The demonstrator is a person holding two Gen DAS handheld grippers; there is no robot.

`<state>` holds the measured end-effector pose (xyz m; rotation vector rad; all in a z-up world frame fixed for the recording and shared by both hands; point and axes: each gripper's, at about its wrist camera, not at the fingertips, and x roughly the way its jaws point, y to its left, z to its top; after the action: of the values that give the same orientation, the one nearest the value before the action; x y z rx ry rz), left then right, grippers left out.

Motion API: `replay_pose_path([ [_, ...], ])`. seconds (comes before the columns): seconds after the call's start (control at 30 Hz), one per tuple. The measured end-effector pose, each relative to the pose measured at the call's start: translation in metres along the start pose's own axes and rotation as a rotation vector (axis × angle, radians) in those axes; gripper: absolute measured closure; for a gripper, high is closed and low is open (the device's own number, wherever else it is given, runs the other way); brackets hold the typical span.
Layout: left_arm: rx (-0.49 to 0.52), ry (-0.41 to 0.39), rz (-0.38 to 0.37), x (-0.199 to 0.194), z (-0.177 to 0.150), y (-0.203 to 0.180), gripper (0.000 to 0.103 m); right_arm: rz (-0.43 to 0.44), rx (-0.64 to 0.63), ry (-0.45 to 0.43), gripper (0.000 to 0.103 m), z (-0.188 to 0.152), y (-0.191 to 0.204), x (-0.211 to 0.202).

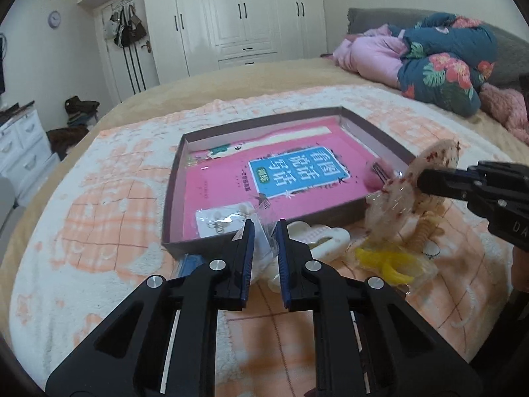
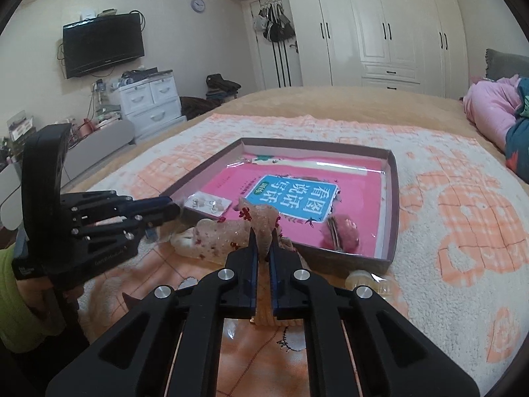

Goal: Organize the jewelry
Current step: 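Grasp a clear plastic packet with the left tool while the right tool grasps the polka-dot bow, then lower the packet into the box with the left tool while the right tool places the bow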

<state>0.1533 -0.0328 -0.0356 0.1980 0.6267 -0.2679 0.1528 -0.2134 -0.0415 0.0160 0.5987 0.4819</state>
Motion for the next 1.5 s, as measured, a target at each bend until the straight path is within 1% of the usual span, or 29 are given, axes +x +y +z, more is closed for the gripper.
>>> replay_pose_path([
  [0.13, -0.055, -0.012, -0.011, -0.006, 0.004, 0.014, 0.097, -0.005, 0.004, -0.023, 0.097, 0.001, -0.001, -0.004],
  [0.3, -0.164, -0.035, -0.041, -0.016, 0.009, 0.038, 0.098, -0.020, 0.022, -0.048, 0.097, 0.004, -0.007, -0.010],
  [0.47, -0.226, -0.062, -0.062, -0.023, 0.016, 0.051, 0.098, -0.035, 0.041, -0.066, 0.097, 0.006, -0.012, -0.014],
  [0.57, -0.239, -0.075, -0.067, -0.025, 0.020, 0.056, 0.099, -0.048, 0.055, -0.079, 0.097, 0.008, -0.016, -0.017],
  [0.67, -0.271, -0.083, -0.091, -0.028, 0.027, 0.060, 0.099, -0.056, 0.070, -0.086, 0.097, 0.011, -0.022, -0.019],
  [0.83, -0.265, -0.113, -0.105, -0.029, 0.041, 0.058, 0.099, -0.097, 0.100, -0.096, 0.097, 0.015, -0.032, -0.021],
  [0.97, -0.264, -0.128, -0.130, -0.025, 0.054, 0.055, 0.099, -0.130, 0.137, -0.107, 0.097, 0.019, -0.045, -0.023],
  [1.07, -0.266, -0.136, -0.153, -0.018, 0.064, 0.052, 0.099, -0.161, 0.164, -0.113, 0.097, 0.024, -0.055, -0.023],
  [1.2, -0.301, -0.128, -0.210, -0.003, 0.076, 0.051, 0.099, -0.180, 0.195, -0.124, 0.097, 0.030, -0.068, -0.024],
  [1.27, -0.313, -0.123, -0.234, 0.005, 0.081, 0.051, 0.099, -0.192, 0.197, -0.129, 0.097, 0.032, -0.071, -0.024],
  [1.4, -0.318, -0.112, -0.256, 0.018, 0.087, 0.049, 0.099, -0.203, 0.194, -0.138, 0.097, 0.040, -0.074, -0.022],
  [1.5, -0.341, -0.100, -0.283, 0.028, 0.089, 0.050, 0.099, -0.209, 0.186, -0.142, 0.097, 0.044, -0.075, -0.019],
])
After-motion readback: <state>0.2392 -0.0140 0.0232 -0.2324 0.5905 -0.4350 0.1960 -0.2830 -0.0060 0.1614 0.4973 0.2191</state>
